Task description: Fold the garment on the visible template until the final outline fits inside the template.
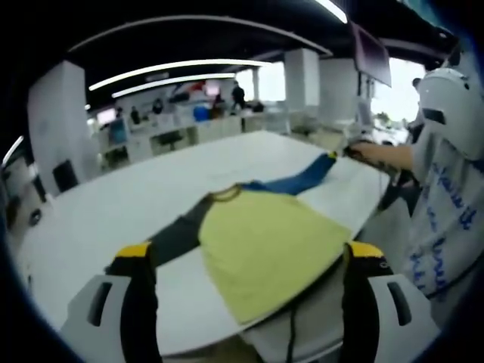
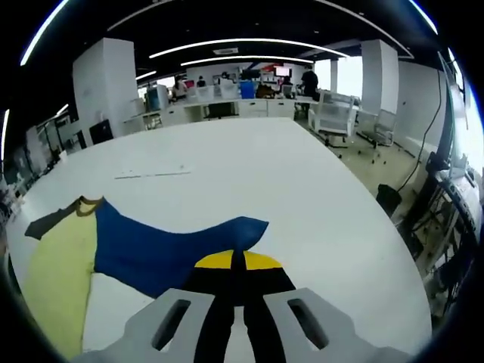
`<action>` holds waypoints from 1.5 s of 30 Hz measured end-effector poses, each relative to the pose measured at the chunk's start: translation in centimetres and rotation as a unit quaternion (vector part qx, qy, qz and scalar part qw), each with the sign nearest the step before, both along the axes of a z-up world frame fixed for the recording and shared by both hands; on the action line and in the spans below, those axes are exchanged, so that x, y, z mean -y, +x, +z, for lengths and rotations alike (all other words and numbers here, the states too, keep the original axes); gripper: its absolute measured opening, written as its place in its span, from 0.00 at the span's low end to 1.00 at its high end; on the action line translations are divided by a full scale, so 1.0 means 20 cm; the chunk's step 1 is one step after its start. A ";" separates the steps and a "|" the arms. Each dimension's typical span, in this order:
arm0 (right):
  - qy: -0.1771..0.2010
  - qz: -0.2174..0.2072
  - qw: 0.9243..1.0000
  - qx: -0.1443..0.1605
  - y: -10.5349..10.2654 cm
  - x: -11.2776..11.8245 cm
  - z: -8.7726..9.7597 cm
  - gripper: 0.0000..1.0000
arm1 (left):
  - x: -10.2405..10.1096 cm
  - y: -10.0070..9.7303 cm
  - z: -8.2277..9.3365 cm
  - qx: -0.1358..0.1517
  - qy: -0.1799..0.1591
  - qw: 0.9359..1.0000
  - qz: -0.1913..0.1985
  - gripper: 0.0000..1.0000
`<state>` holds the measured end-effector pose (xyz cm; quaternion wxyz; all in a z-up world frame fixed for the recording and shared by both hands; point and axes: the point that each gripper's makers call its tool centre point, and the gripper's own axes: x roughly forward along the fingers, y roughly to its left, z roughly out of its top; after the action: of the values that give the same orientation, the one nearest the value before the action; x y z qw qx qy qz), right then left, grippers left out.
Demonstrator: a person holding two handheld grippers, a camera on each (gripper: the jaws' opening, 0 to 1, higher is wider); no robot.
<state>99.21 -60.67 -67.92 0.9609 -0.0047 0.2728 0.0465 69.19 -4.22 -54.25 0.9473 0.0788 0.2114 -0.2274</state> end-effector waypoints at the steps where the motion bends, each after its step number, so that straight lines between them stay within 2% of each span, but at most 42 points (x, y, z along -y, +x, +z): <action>1: -0.001 0.001 1.000 0.005 0.00 -0.01 0.02 0.02 | -0.01 0.00 0.00 0.001 0.001 1.000 0.000 0.99; 8: -0.001 0.014 1.000 0.025 0.00 -0.10 0.16 0.02 | -0.06 0.01 0.01 0.004 -0.006 1.000 -0.009 0.99; 14: -0.018 0.029 0.998 0.045 0.00 -0.18 0.30 0.02 | -0.09 0.02 0.02 0.007 -0.009 1.000 -0.018 0.98; 18: -0.014 0.040 0.997 0.057 0.01 -0.27 0.38 0.02 | -0.11 0.01 0.01 0.007 -0.010 1.000 -0.019 0.98; 26: -0.010 0.090 0.992 0.085 0.05 -0.54 0.54 0.02 | -0.14 -0.01 0.01 0.010 -0.017 0.999 -0.028 0.99; 34: -0.025 0.127 0.987 0.094 0.06 -0.76 0.59 0.02 | -0.19 -0.02 0.04 0.025 -0.031 0.999 -0.020 0.99; 45: -0.006 0.160 0.982 0.103 0.07 -0.99 0.63 0.02 | -0.21 -0.02 0.05 0.029 -0.032 0.999 -0.026 0.98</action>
<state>100.54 -40.82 -55.37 0.9640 -0.0591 0.1686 0.1972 68.88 -0.10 -53.25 0.9487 0.0609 0.1747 -0.2563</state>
